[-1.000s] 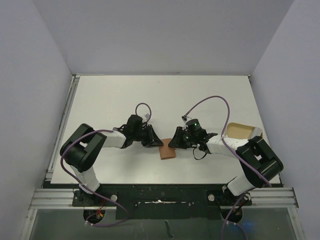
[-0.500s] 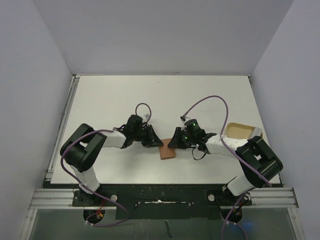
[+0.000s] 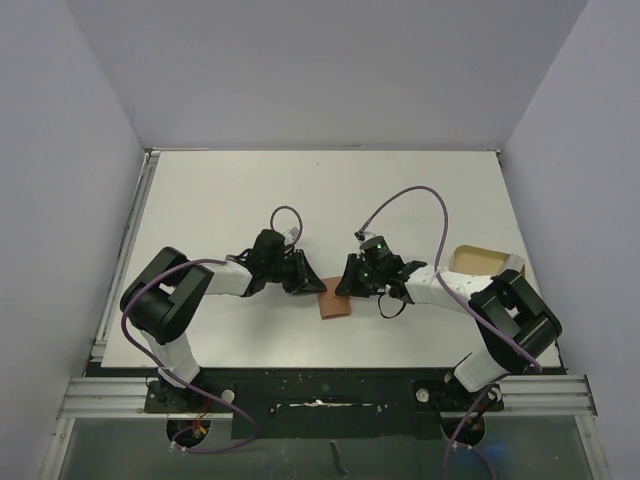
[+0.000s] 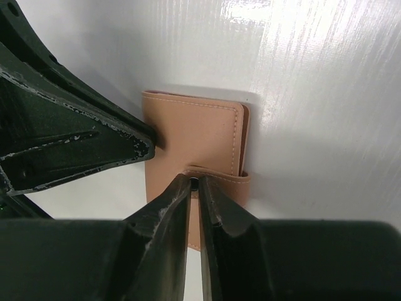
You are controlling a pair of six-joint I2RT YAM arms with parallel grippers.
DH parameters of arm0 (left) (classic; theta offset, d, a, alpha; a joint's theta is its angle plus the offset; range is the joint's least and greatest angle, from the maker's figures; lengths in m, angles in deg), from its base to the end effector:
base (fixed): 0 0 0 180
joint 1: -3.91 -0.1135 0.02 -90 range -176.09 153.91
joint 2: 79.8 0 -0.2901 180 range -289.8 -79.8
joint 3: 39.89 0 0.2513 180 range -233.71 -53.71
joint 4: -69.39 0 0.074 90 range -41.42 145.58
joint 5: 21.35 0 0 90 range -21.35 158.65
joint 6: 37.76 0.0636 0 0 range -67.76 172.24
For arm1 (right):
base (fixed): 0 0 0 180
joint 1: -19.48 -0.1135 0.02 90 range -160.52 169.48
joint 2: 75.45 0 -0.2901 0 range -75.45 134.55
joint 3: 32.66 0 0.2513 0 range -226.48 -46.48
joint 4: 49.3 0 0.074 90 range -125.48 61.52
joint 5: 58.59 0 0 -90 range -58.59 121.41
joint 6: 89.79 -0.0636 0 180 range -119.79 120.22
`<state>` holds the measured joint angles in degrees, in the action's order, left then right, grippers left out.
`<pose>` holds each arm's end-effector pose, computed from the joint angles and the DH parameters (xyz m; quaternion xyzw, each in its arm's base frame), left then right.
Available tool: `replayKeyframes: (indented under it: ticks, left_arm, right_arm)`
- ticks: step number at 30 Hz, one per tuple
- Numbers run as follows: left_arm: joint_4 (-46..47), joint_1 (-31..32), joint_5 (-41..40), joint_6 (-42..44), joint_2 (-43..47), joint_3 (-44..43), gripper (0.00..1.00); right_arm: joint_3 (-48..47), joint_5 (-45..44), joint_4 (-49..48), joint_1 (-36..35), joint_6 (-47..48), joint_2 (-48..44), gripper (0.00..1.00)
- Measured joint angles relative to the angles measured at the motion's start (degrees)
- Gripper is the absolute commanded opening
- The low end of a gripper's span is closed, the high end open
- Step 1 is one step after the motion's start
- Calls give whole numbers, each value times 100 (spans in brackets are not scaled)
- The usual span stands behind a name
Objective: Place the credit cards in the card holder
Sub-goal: Close the card holder at the center of the board.
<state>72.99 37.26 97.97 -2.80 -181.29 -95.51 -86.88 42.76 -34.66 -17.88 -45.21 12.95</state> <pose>0.2740 -0.2176 0.1303 -0.0659 0.8882 -0.4388 0.1193 0.2385 0.1978 0.1597 0.0308 0.9317 0.3008 0.2013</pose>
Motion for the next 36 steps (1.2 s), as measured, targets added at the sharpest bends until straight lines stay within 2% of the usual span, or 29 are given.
replayKeyframes:
  ticks: [19,29,33,36]
  left_arm:
    - [0,-7,-2,0,0,9,14]
    - [-4,-7,-9,0,0,9,14]
    - [-7,-7,-9,-4,0,9,22]
    - [-22,-11,-9,-2,50,7,33]
  right_arm:
    - [-457,-791,654,-413,236,140,9]
    - [-590,-1589,870,-837,297,166,8]
    - [-643,-1655,916,-855,295,199,10]
    - [-748,-1711,1067,-879,297,219,15]
